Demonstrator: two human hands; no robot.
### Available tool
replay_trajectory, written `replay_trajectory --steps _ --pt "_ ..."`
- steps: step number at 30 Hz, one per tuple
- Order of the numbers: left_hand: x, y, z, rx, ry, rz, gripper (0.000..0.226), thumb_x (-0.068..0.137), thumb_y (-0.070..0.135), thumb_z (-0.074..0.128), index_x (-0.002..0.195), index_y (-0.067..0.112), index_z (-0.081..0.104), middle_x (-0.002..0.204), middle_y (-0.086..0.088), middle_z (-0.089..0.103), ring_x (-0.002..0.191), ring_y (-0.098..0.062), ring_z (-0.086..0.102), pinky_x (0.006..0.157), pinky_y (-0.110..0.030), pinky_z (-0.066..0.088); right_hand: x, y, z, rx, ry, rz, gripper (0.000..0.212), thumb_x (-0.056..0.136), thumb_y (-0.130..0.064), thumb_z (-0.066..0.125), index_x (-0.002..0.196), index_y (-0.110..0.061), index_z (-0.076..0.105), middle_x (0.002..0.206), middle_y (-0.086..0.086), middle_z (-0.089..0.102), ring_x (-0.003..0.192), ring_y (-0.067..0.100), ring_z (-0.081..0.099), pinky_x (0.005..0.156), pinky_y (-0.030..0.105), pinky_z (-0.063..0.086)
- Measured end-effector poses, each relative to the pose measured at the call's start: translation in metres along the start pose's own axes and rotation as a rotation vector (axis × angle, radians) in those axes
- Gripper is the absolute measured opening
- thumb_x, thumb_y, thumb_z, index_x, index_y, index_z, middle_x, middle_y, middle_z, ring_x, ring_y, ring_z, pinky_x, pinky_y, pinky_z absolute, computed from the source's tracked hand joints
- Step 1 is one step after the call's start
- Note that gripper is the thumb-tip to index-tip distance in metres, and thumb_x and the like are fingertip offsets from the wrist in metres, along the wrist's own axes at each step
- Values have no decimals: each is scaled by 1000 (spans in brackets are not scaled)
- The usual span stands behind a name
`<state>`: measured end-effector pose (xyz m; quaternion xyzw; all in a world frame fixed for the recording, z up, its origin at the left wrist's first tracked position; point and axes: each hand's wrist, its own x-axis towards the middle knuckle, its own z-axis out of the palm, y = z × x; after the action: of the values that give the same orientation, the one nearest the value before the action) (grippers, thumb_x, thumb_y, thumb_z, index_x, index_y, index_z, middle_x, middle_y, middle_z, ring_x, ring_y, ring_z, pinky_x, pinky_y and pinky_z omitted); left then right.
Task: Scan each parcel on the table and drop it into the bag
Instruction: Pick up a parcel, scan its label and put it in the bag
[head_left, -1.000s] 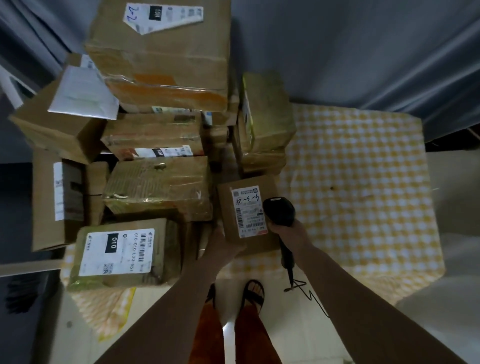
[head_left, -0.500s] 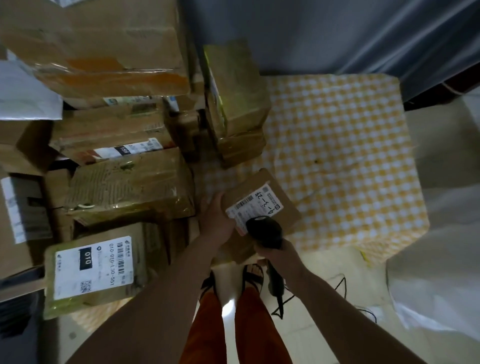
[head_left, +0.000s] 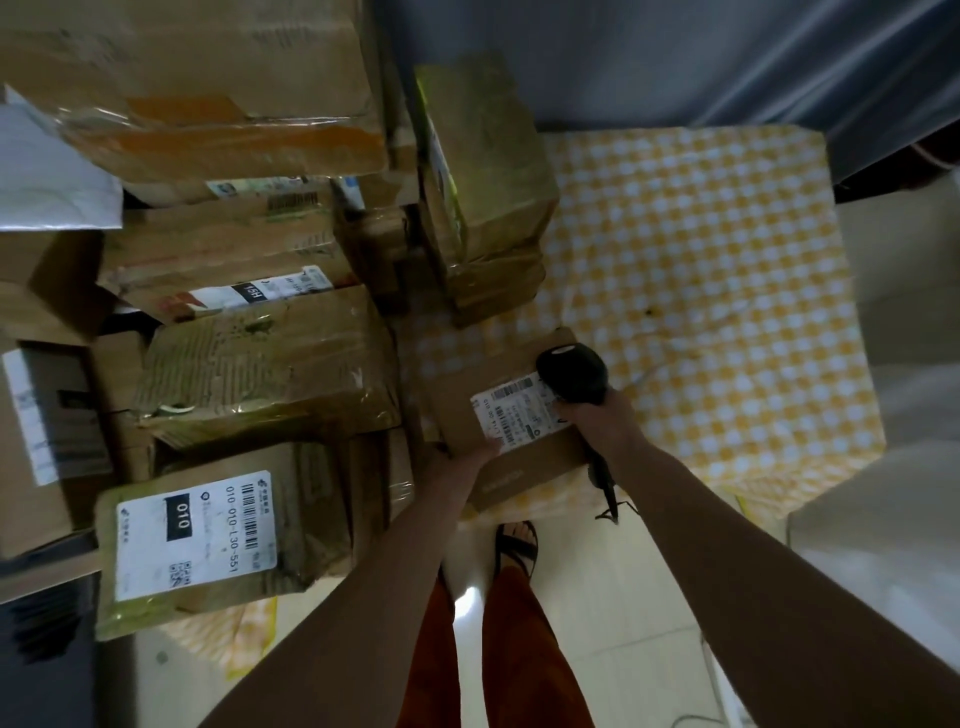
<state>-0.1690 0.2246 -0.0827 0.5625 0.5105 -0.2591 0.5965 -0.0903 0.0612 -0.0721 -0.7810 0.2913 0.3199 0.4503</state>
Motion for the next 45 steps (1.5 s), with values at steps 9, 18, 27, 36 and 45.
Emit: replay_trajectory --steps 9,18,27,36,45 --pt "-33 15 -8 18 -90 186 62 60 46 86 100 38 40 117 2 51 102 -23 59 86 -49 56 -58 26 -36 507 53 75 23 82 -3 67 105 -6 64 96 12 64 88 28 60 78 39 50" --pt "-123 77 -24 157 -139 503 74 52 40 91 109 43 43 123 3 48 106 -18 57 77 -35 58 -127 -15 -64 697 68 -14 16 86 -8 64 102 -6 63 96 12 61 89 30 58 76 41 47" --pt "-207 149 -92 188 35 758 110 43 62 80 140 43 31 137 0 38 125 -25 43 106 -48 41 -200 -102 -47 816 -8 -255 31 84 -10 68 114 -8 60 102 13 63 90 30 61 66 37 49" --pt "-292 219 -200 13 -64 904 85 37 51 83 117 38 59 121 -2 60 101 -18 61 70 -27 49 -257 -177 -73 700 -28 -549 18 82 -6 70 97 2 65 68 10 55 65 26 53 71 41 44" --pt "-299 221 -201 -357 129 749 115 38 71 84 131 10 51 121 -5 62 104 -27 62 95 -42 50 -303 -211 -62 424 -414 -665 24 81 -11 70 105 -7 69 95 9 74 89 25 69 76 37 52"
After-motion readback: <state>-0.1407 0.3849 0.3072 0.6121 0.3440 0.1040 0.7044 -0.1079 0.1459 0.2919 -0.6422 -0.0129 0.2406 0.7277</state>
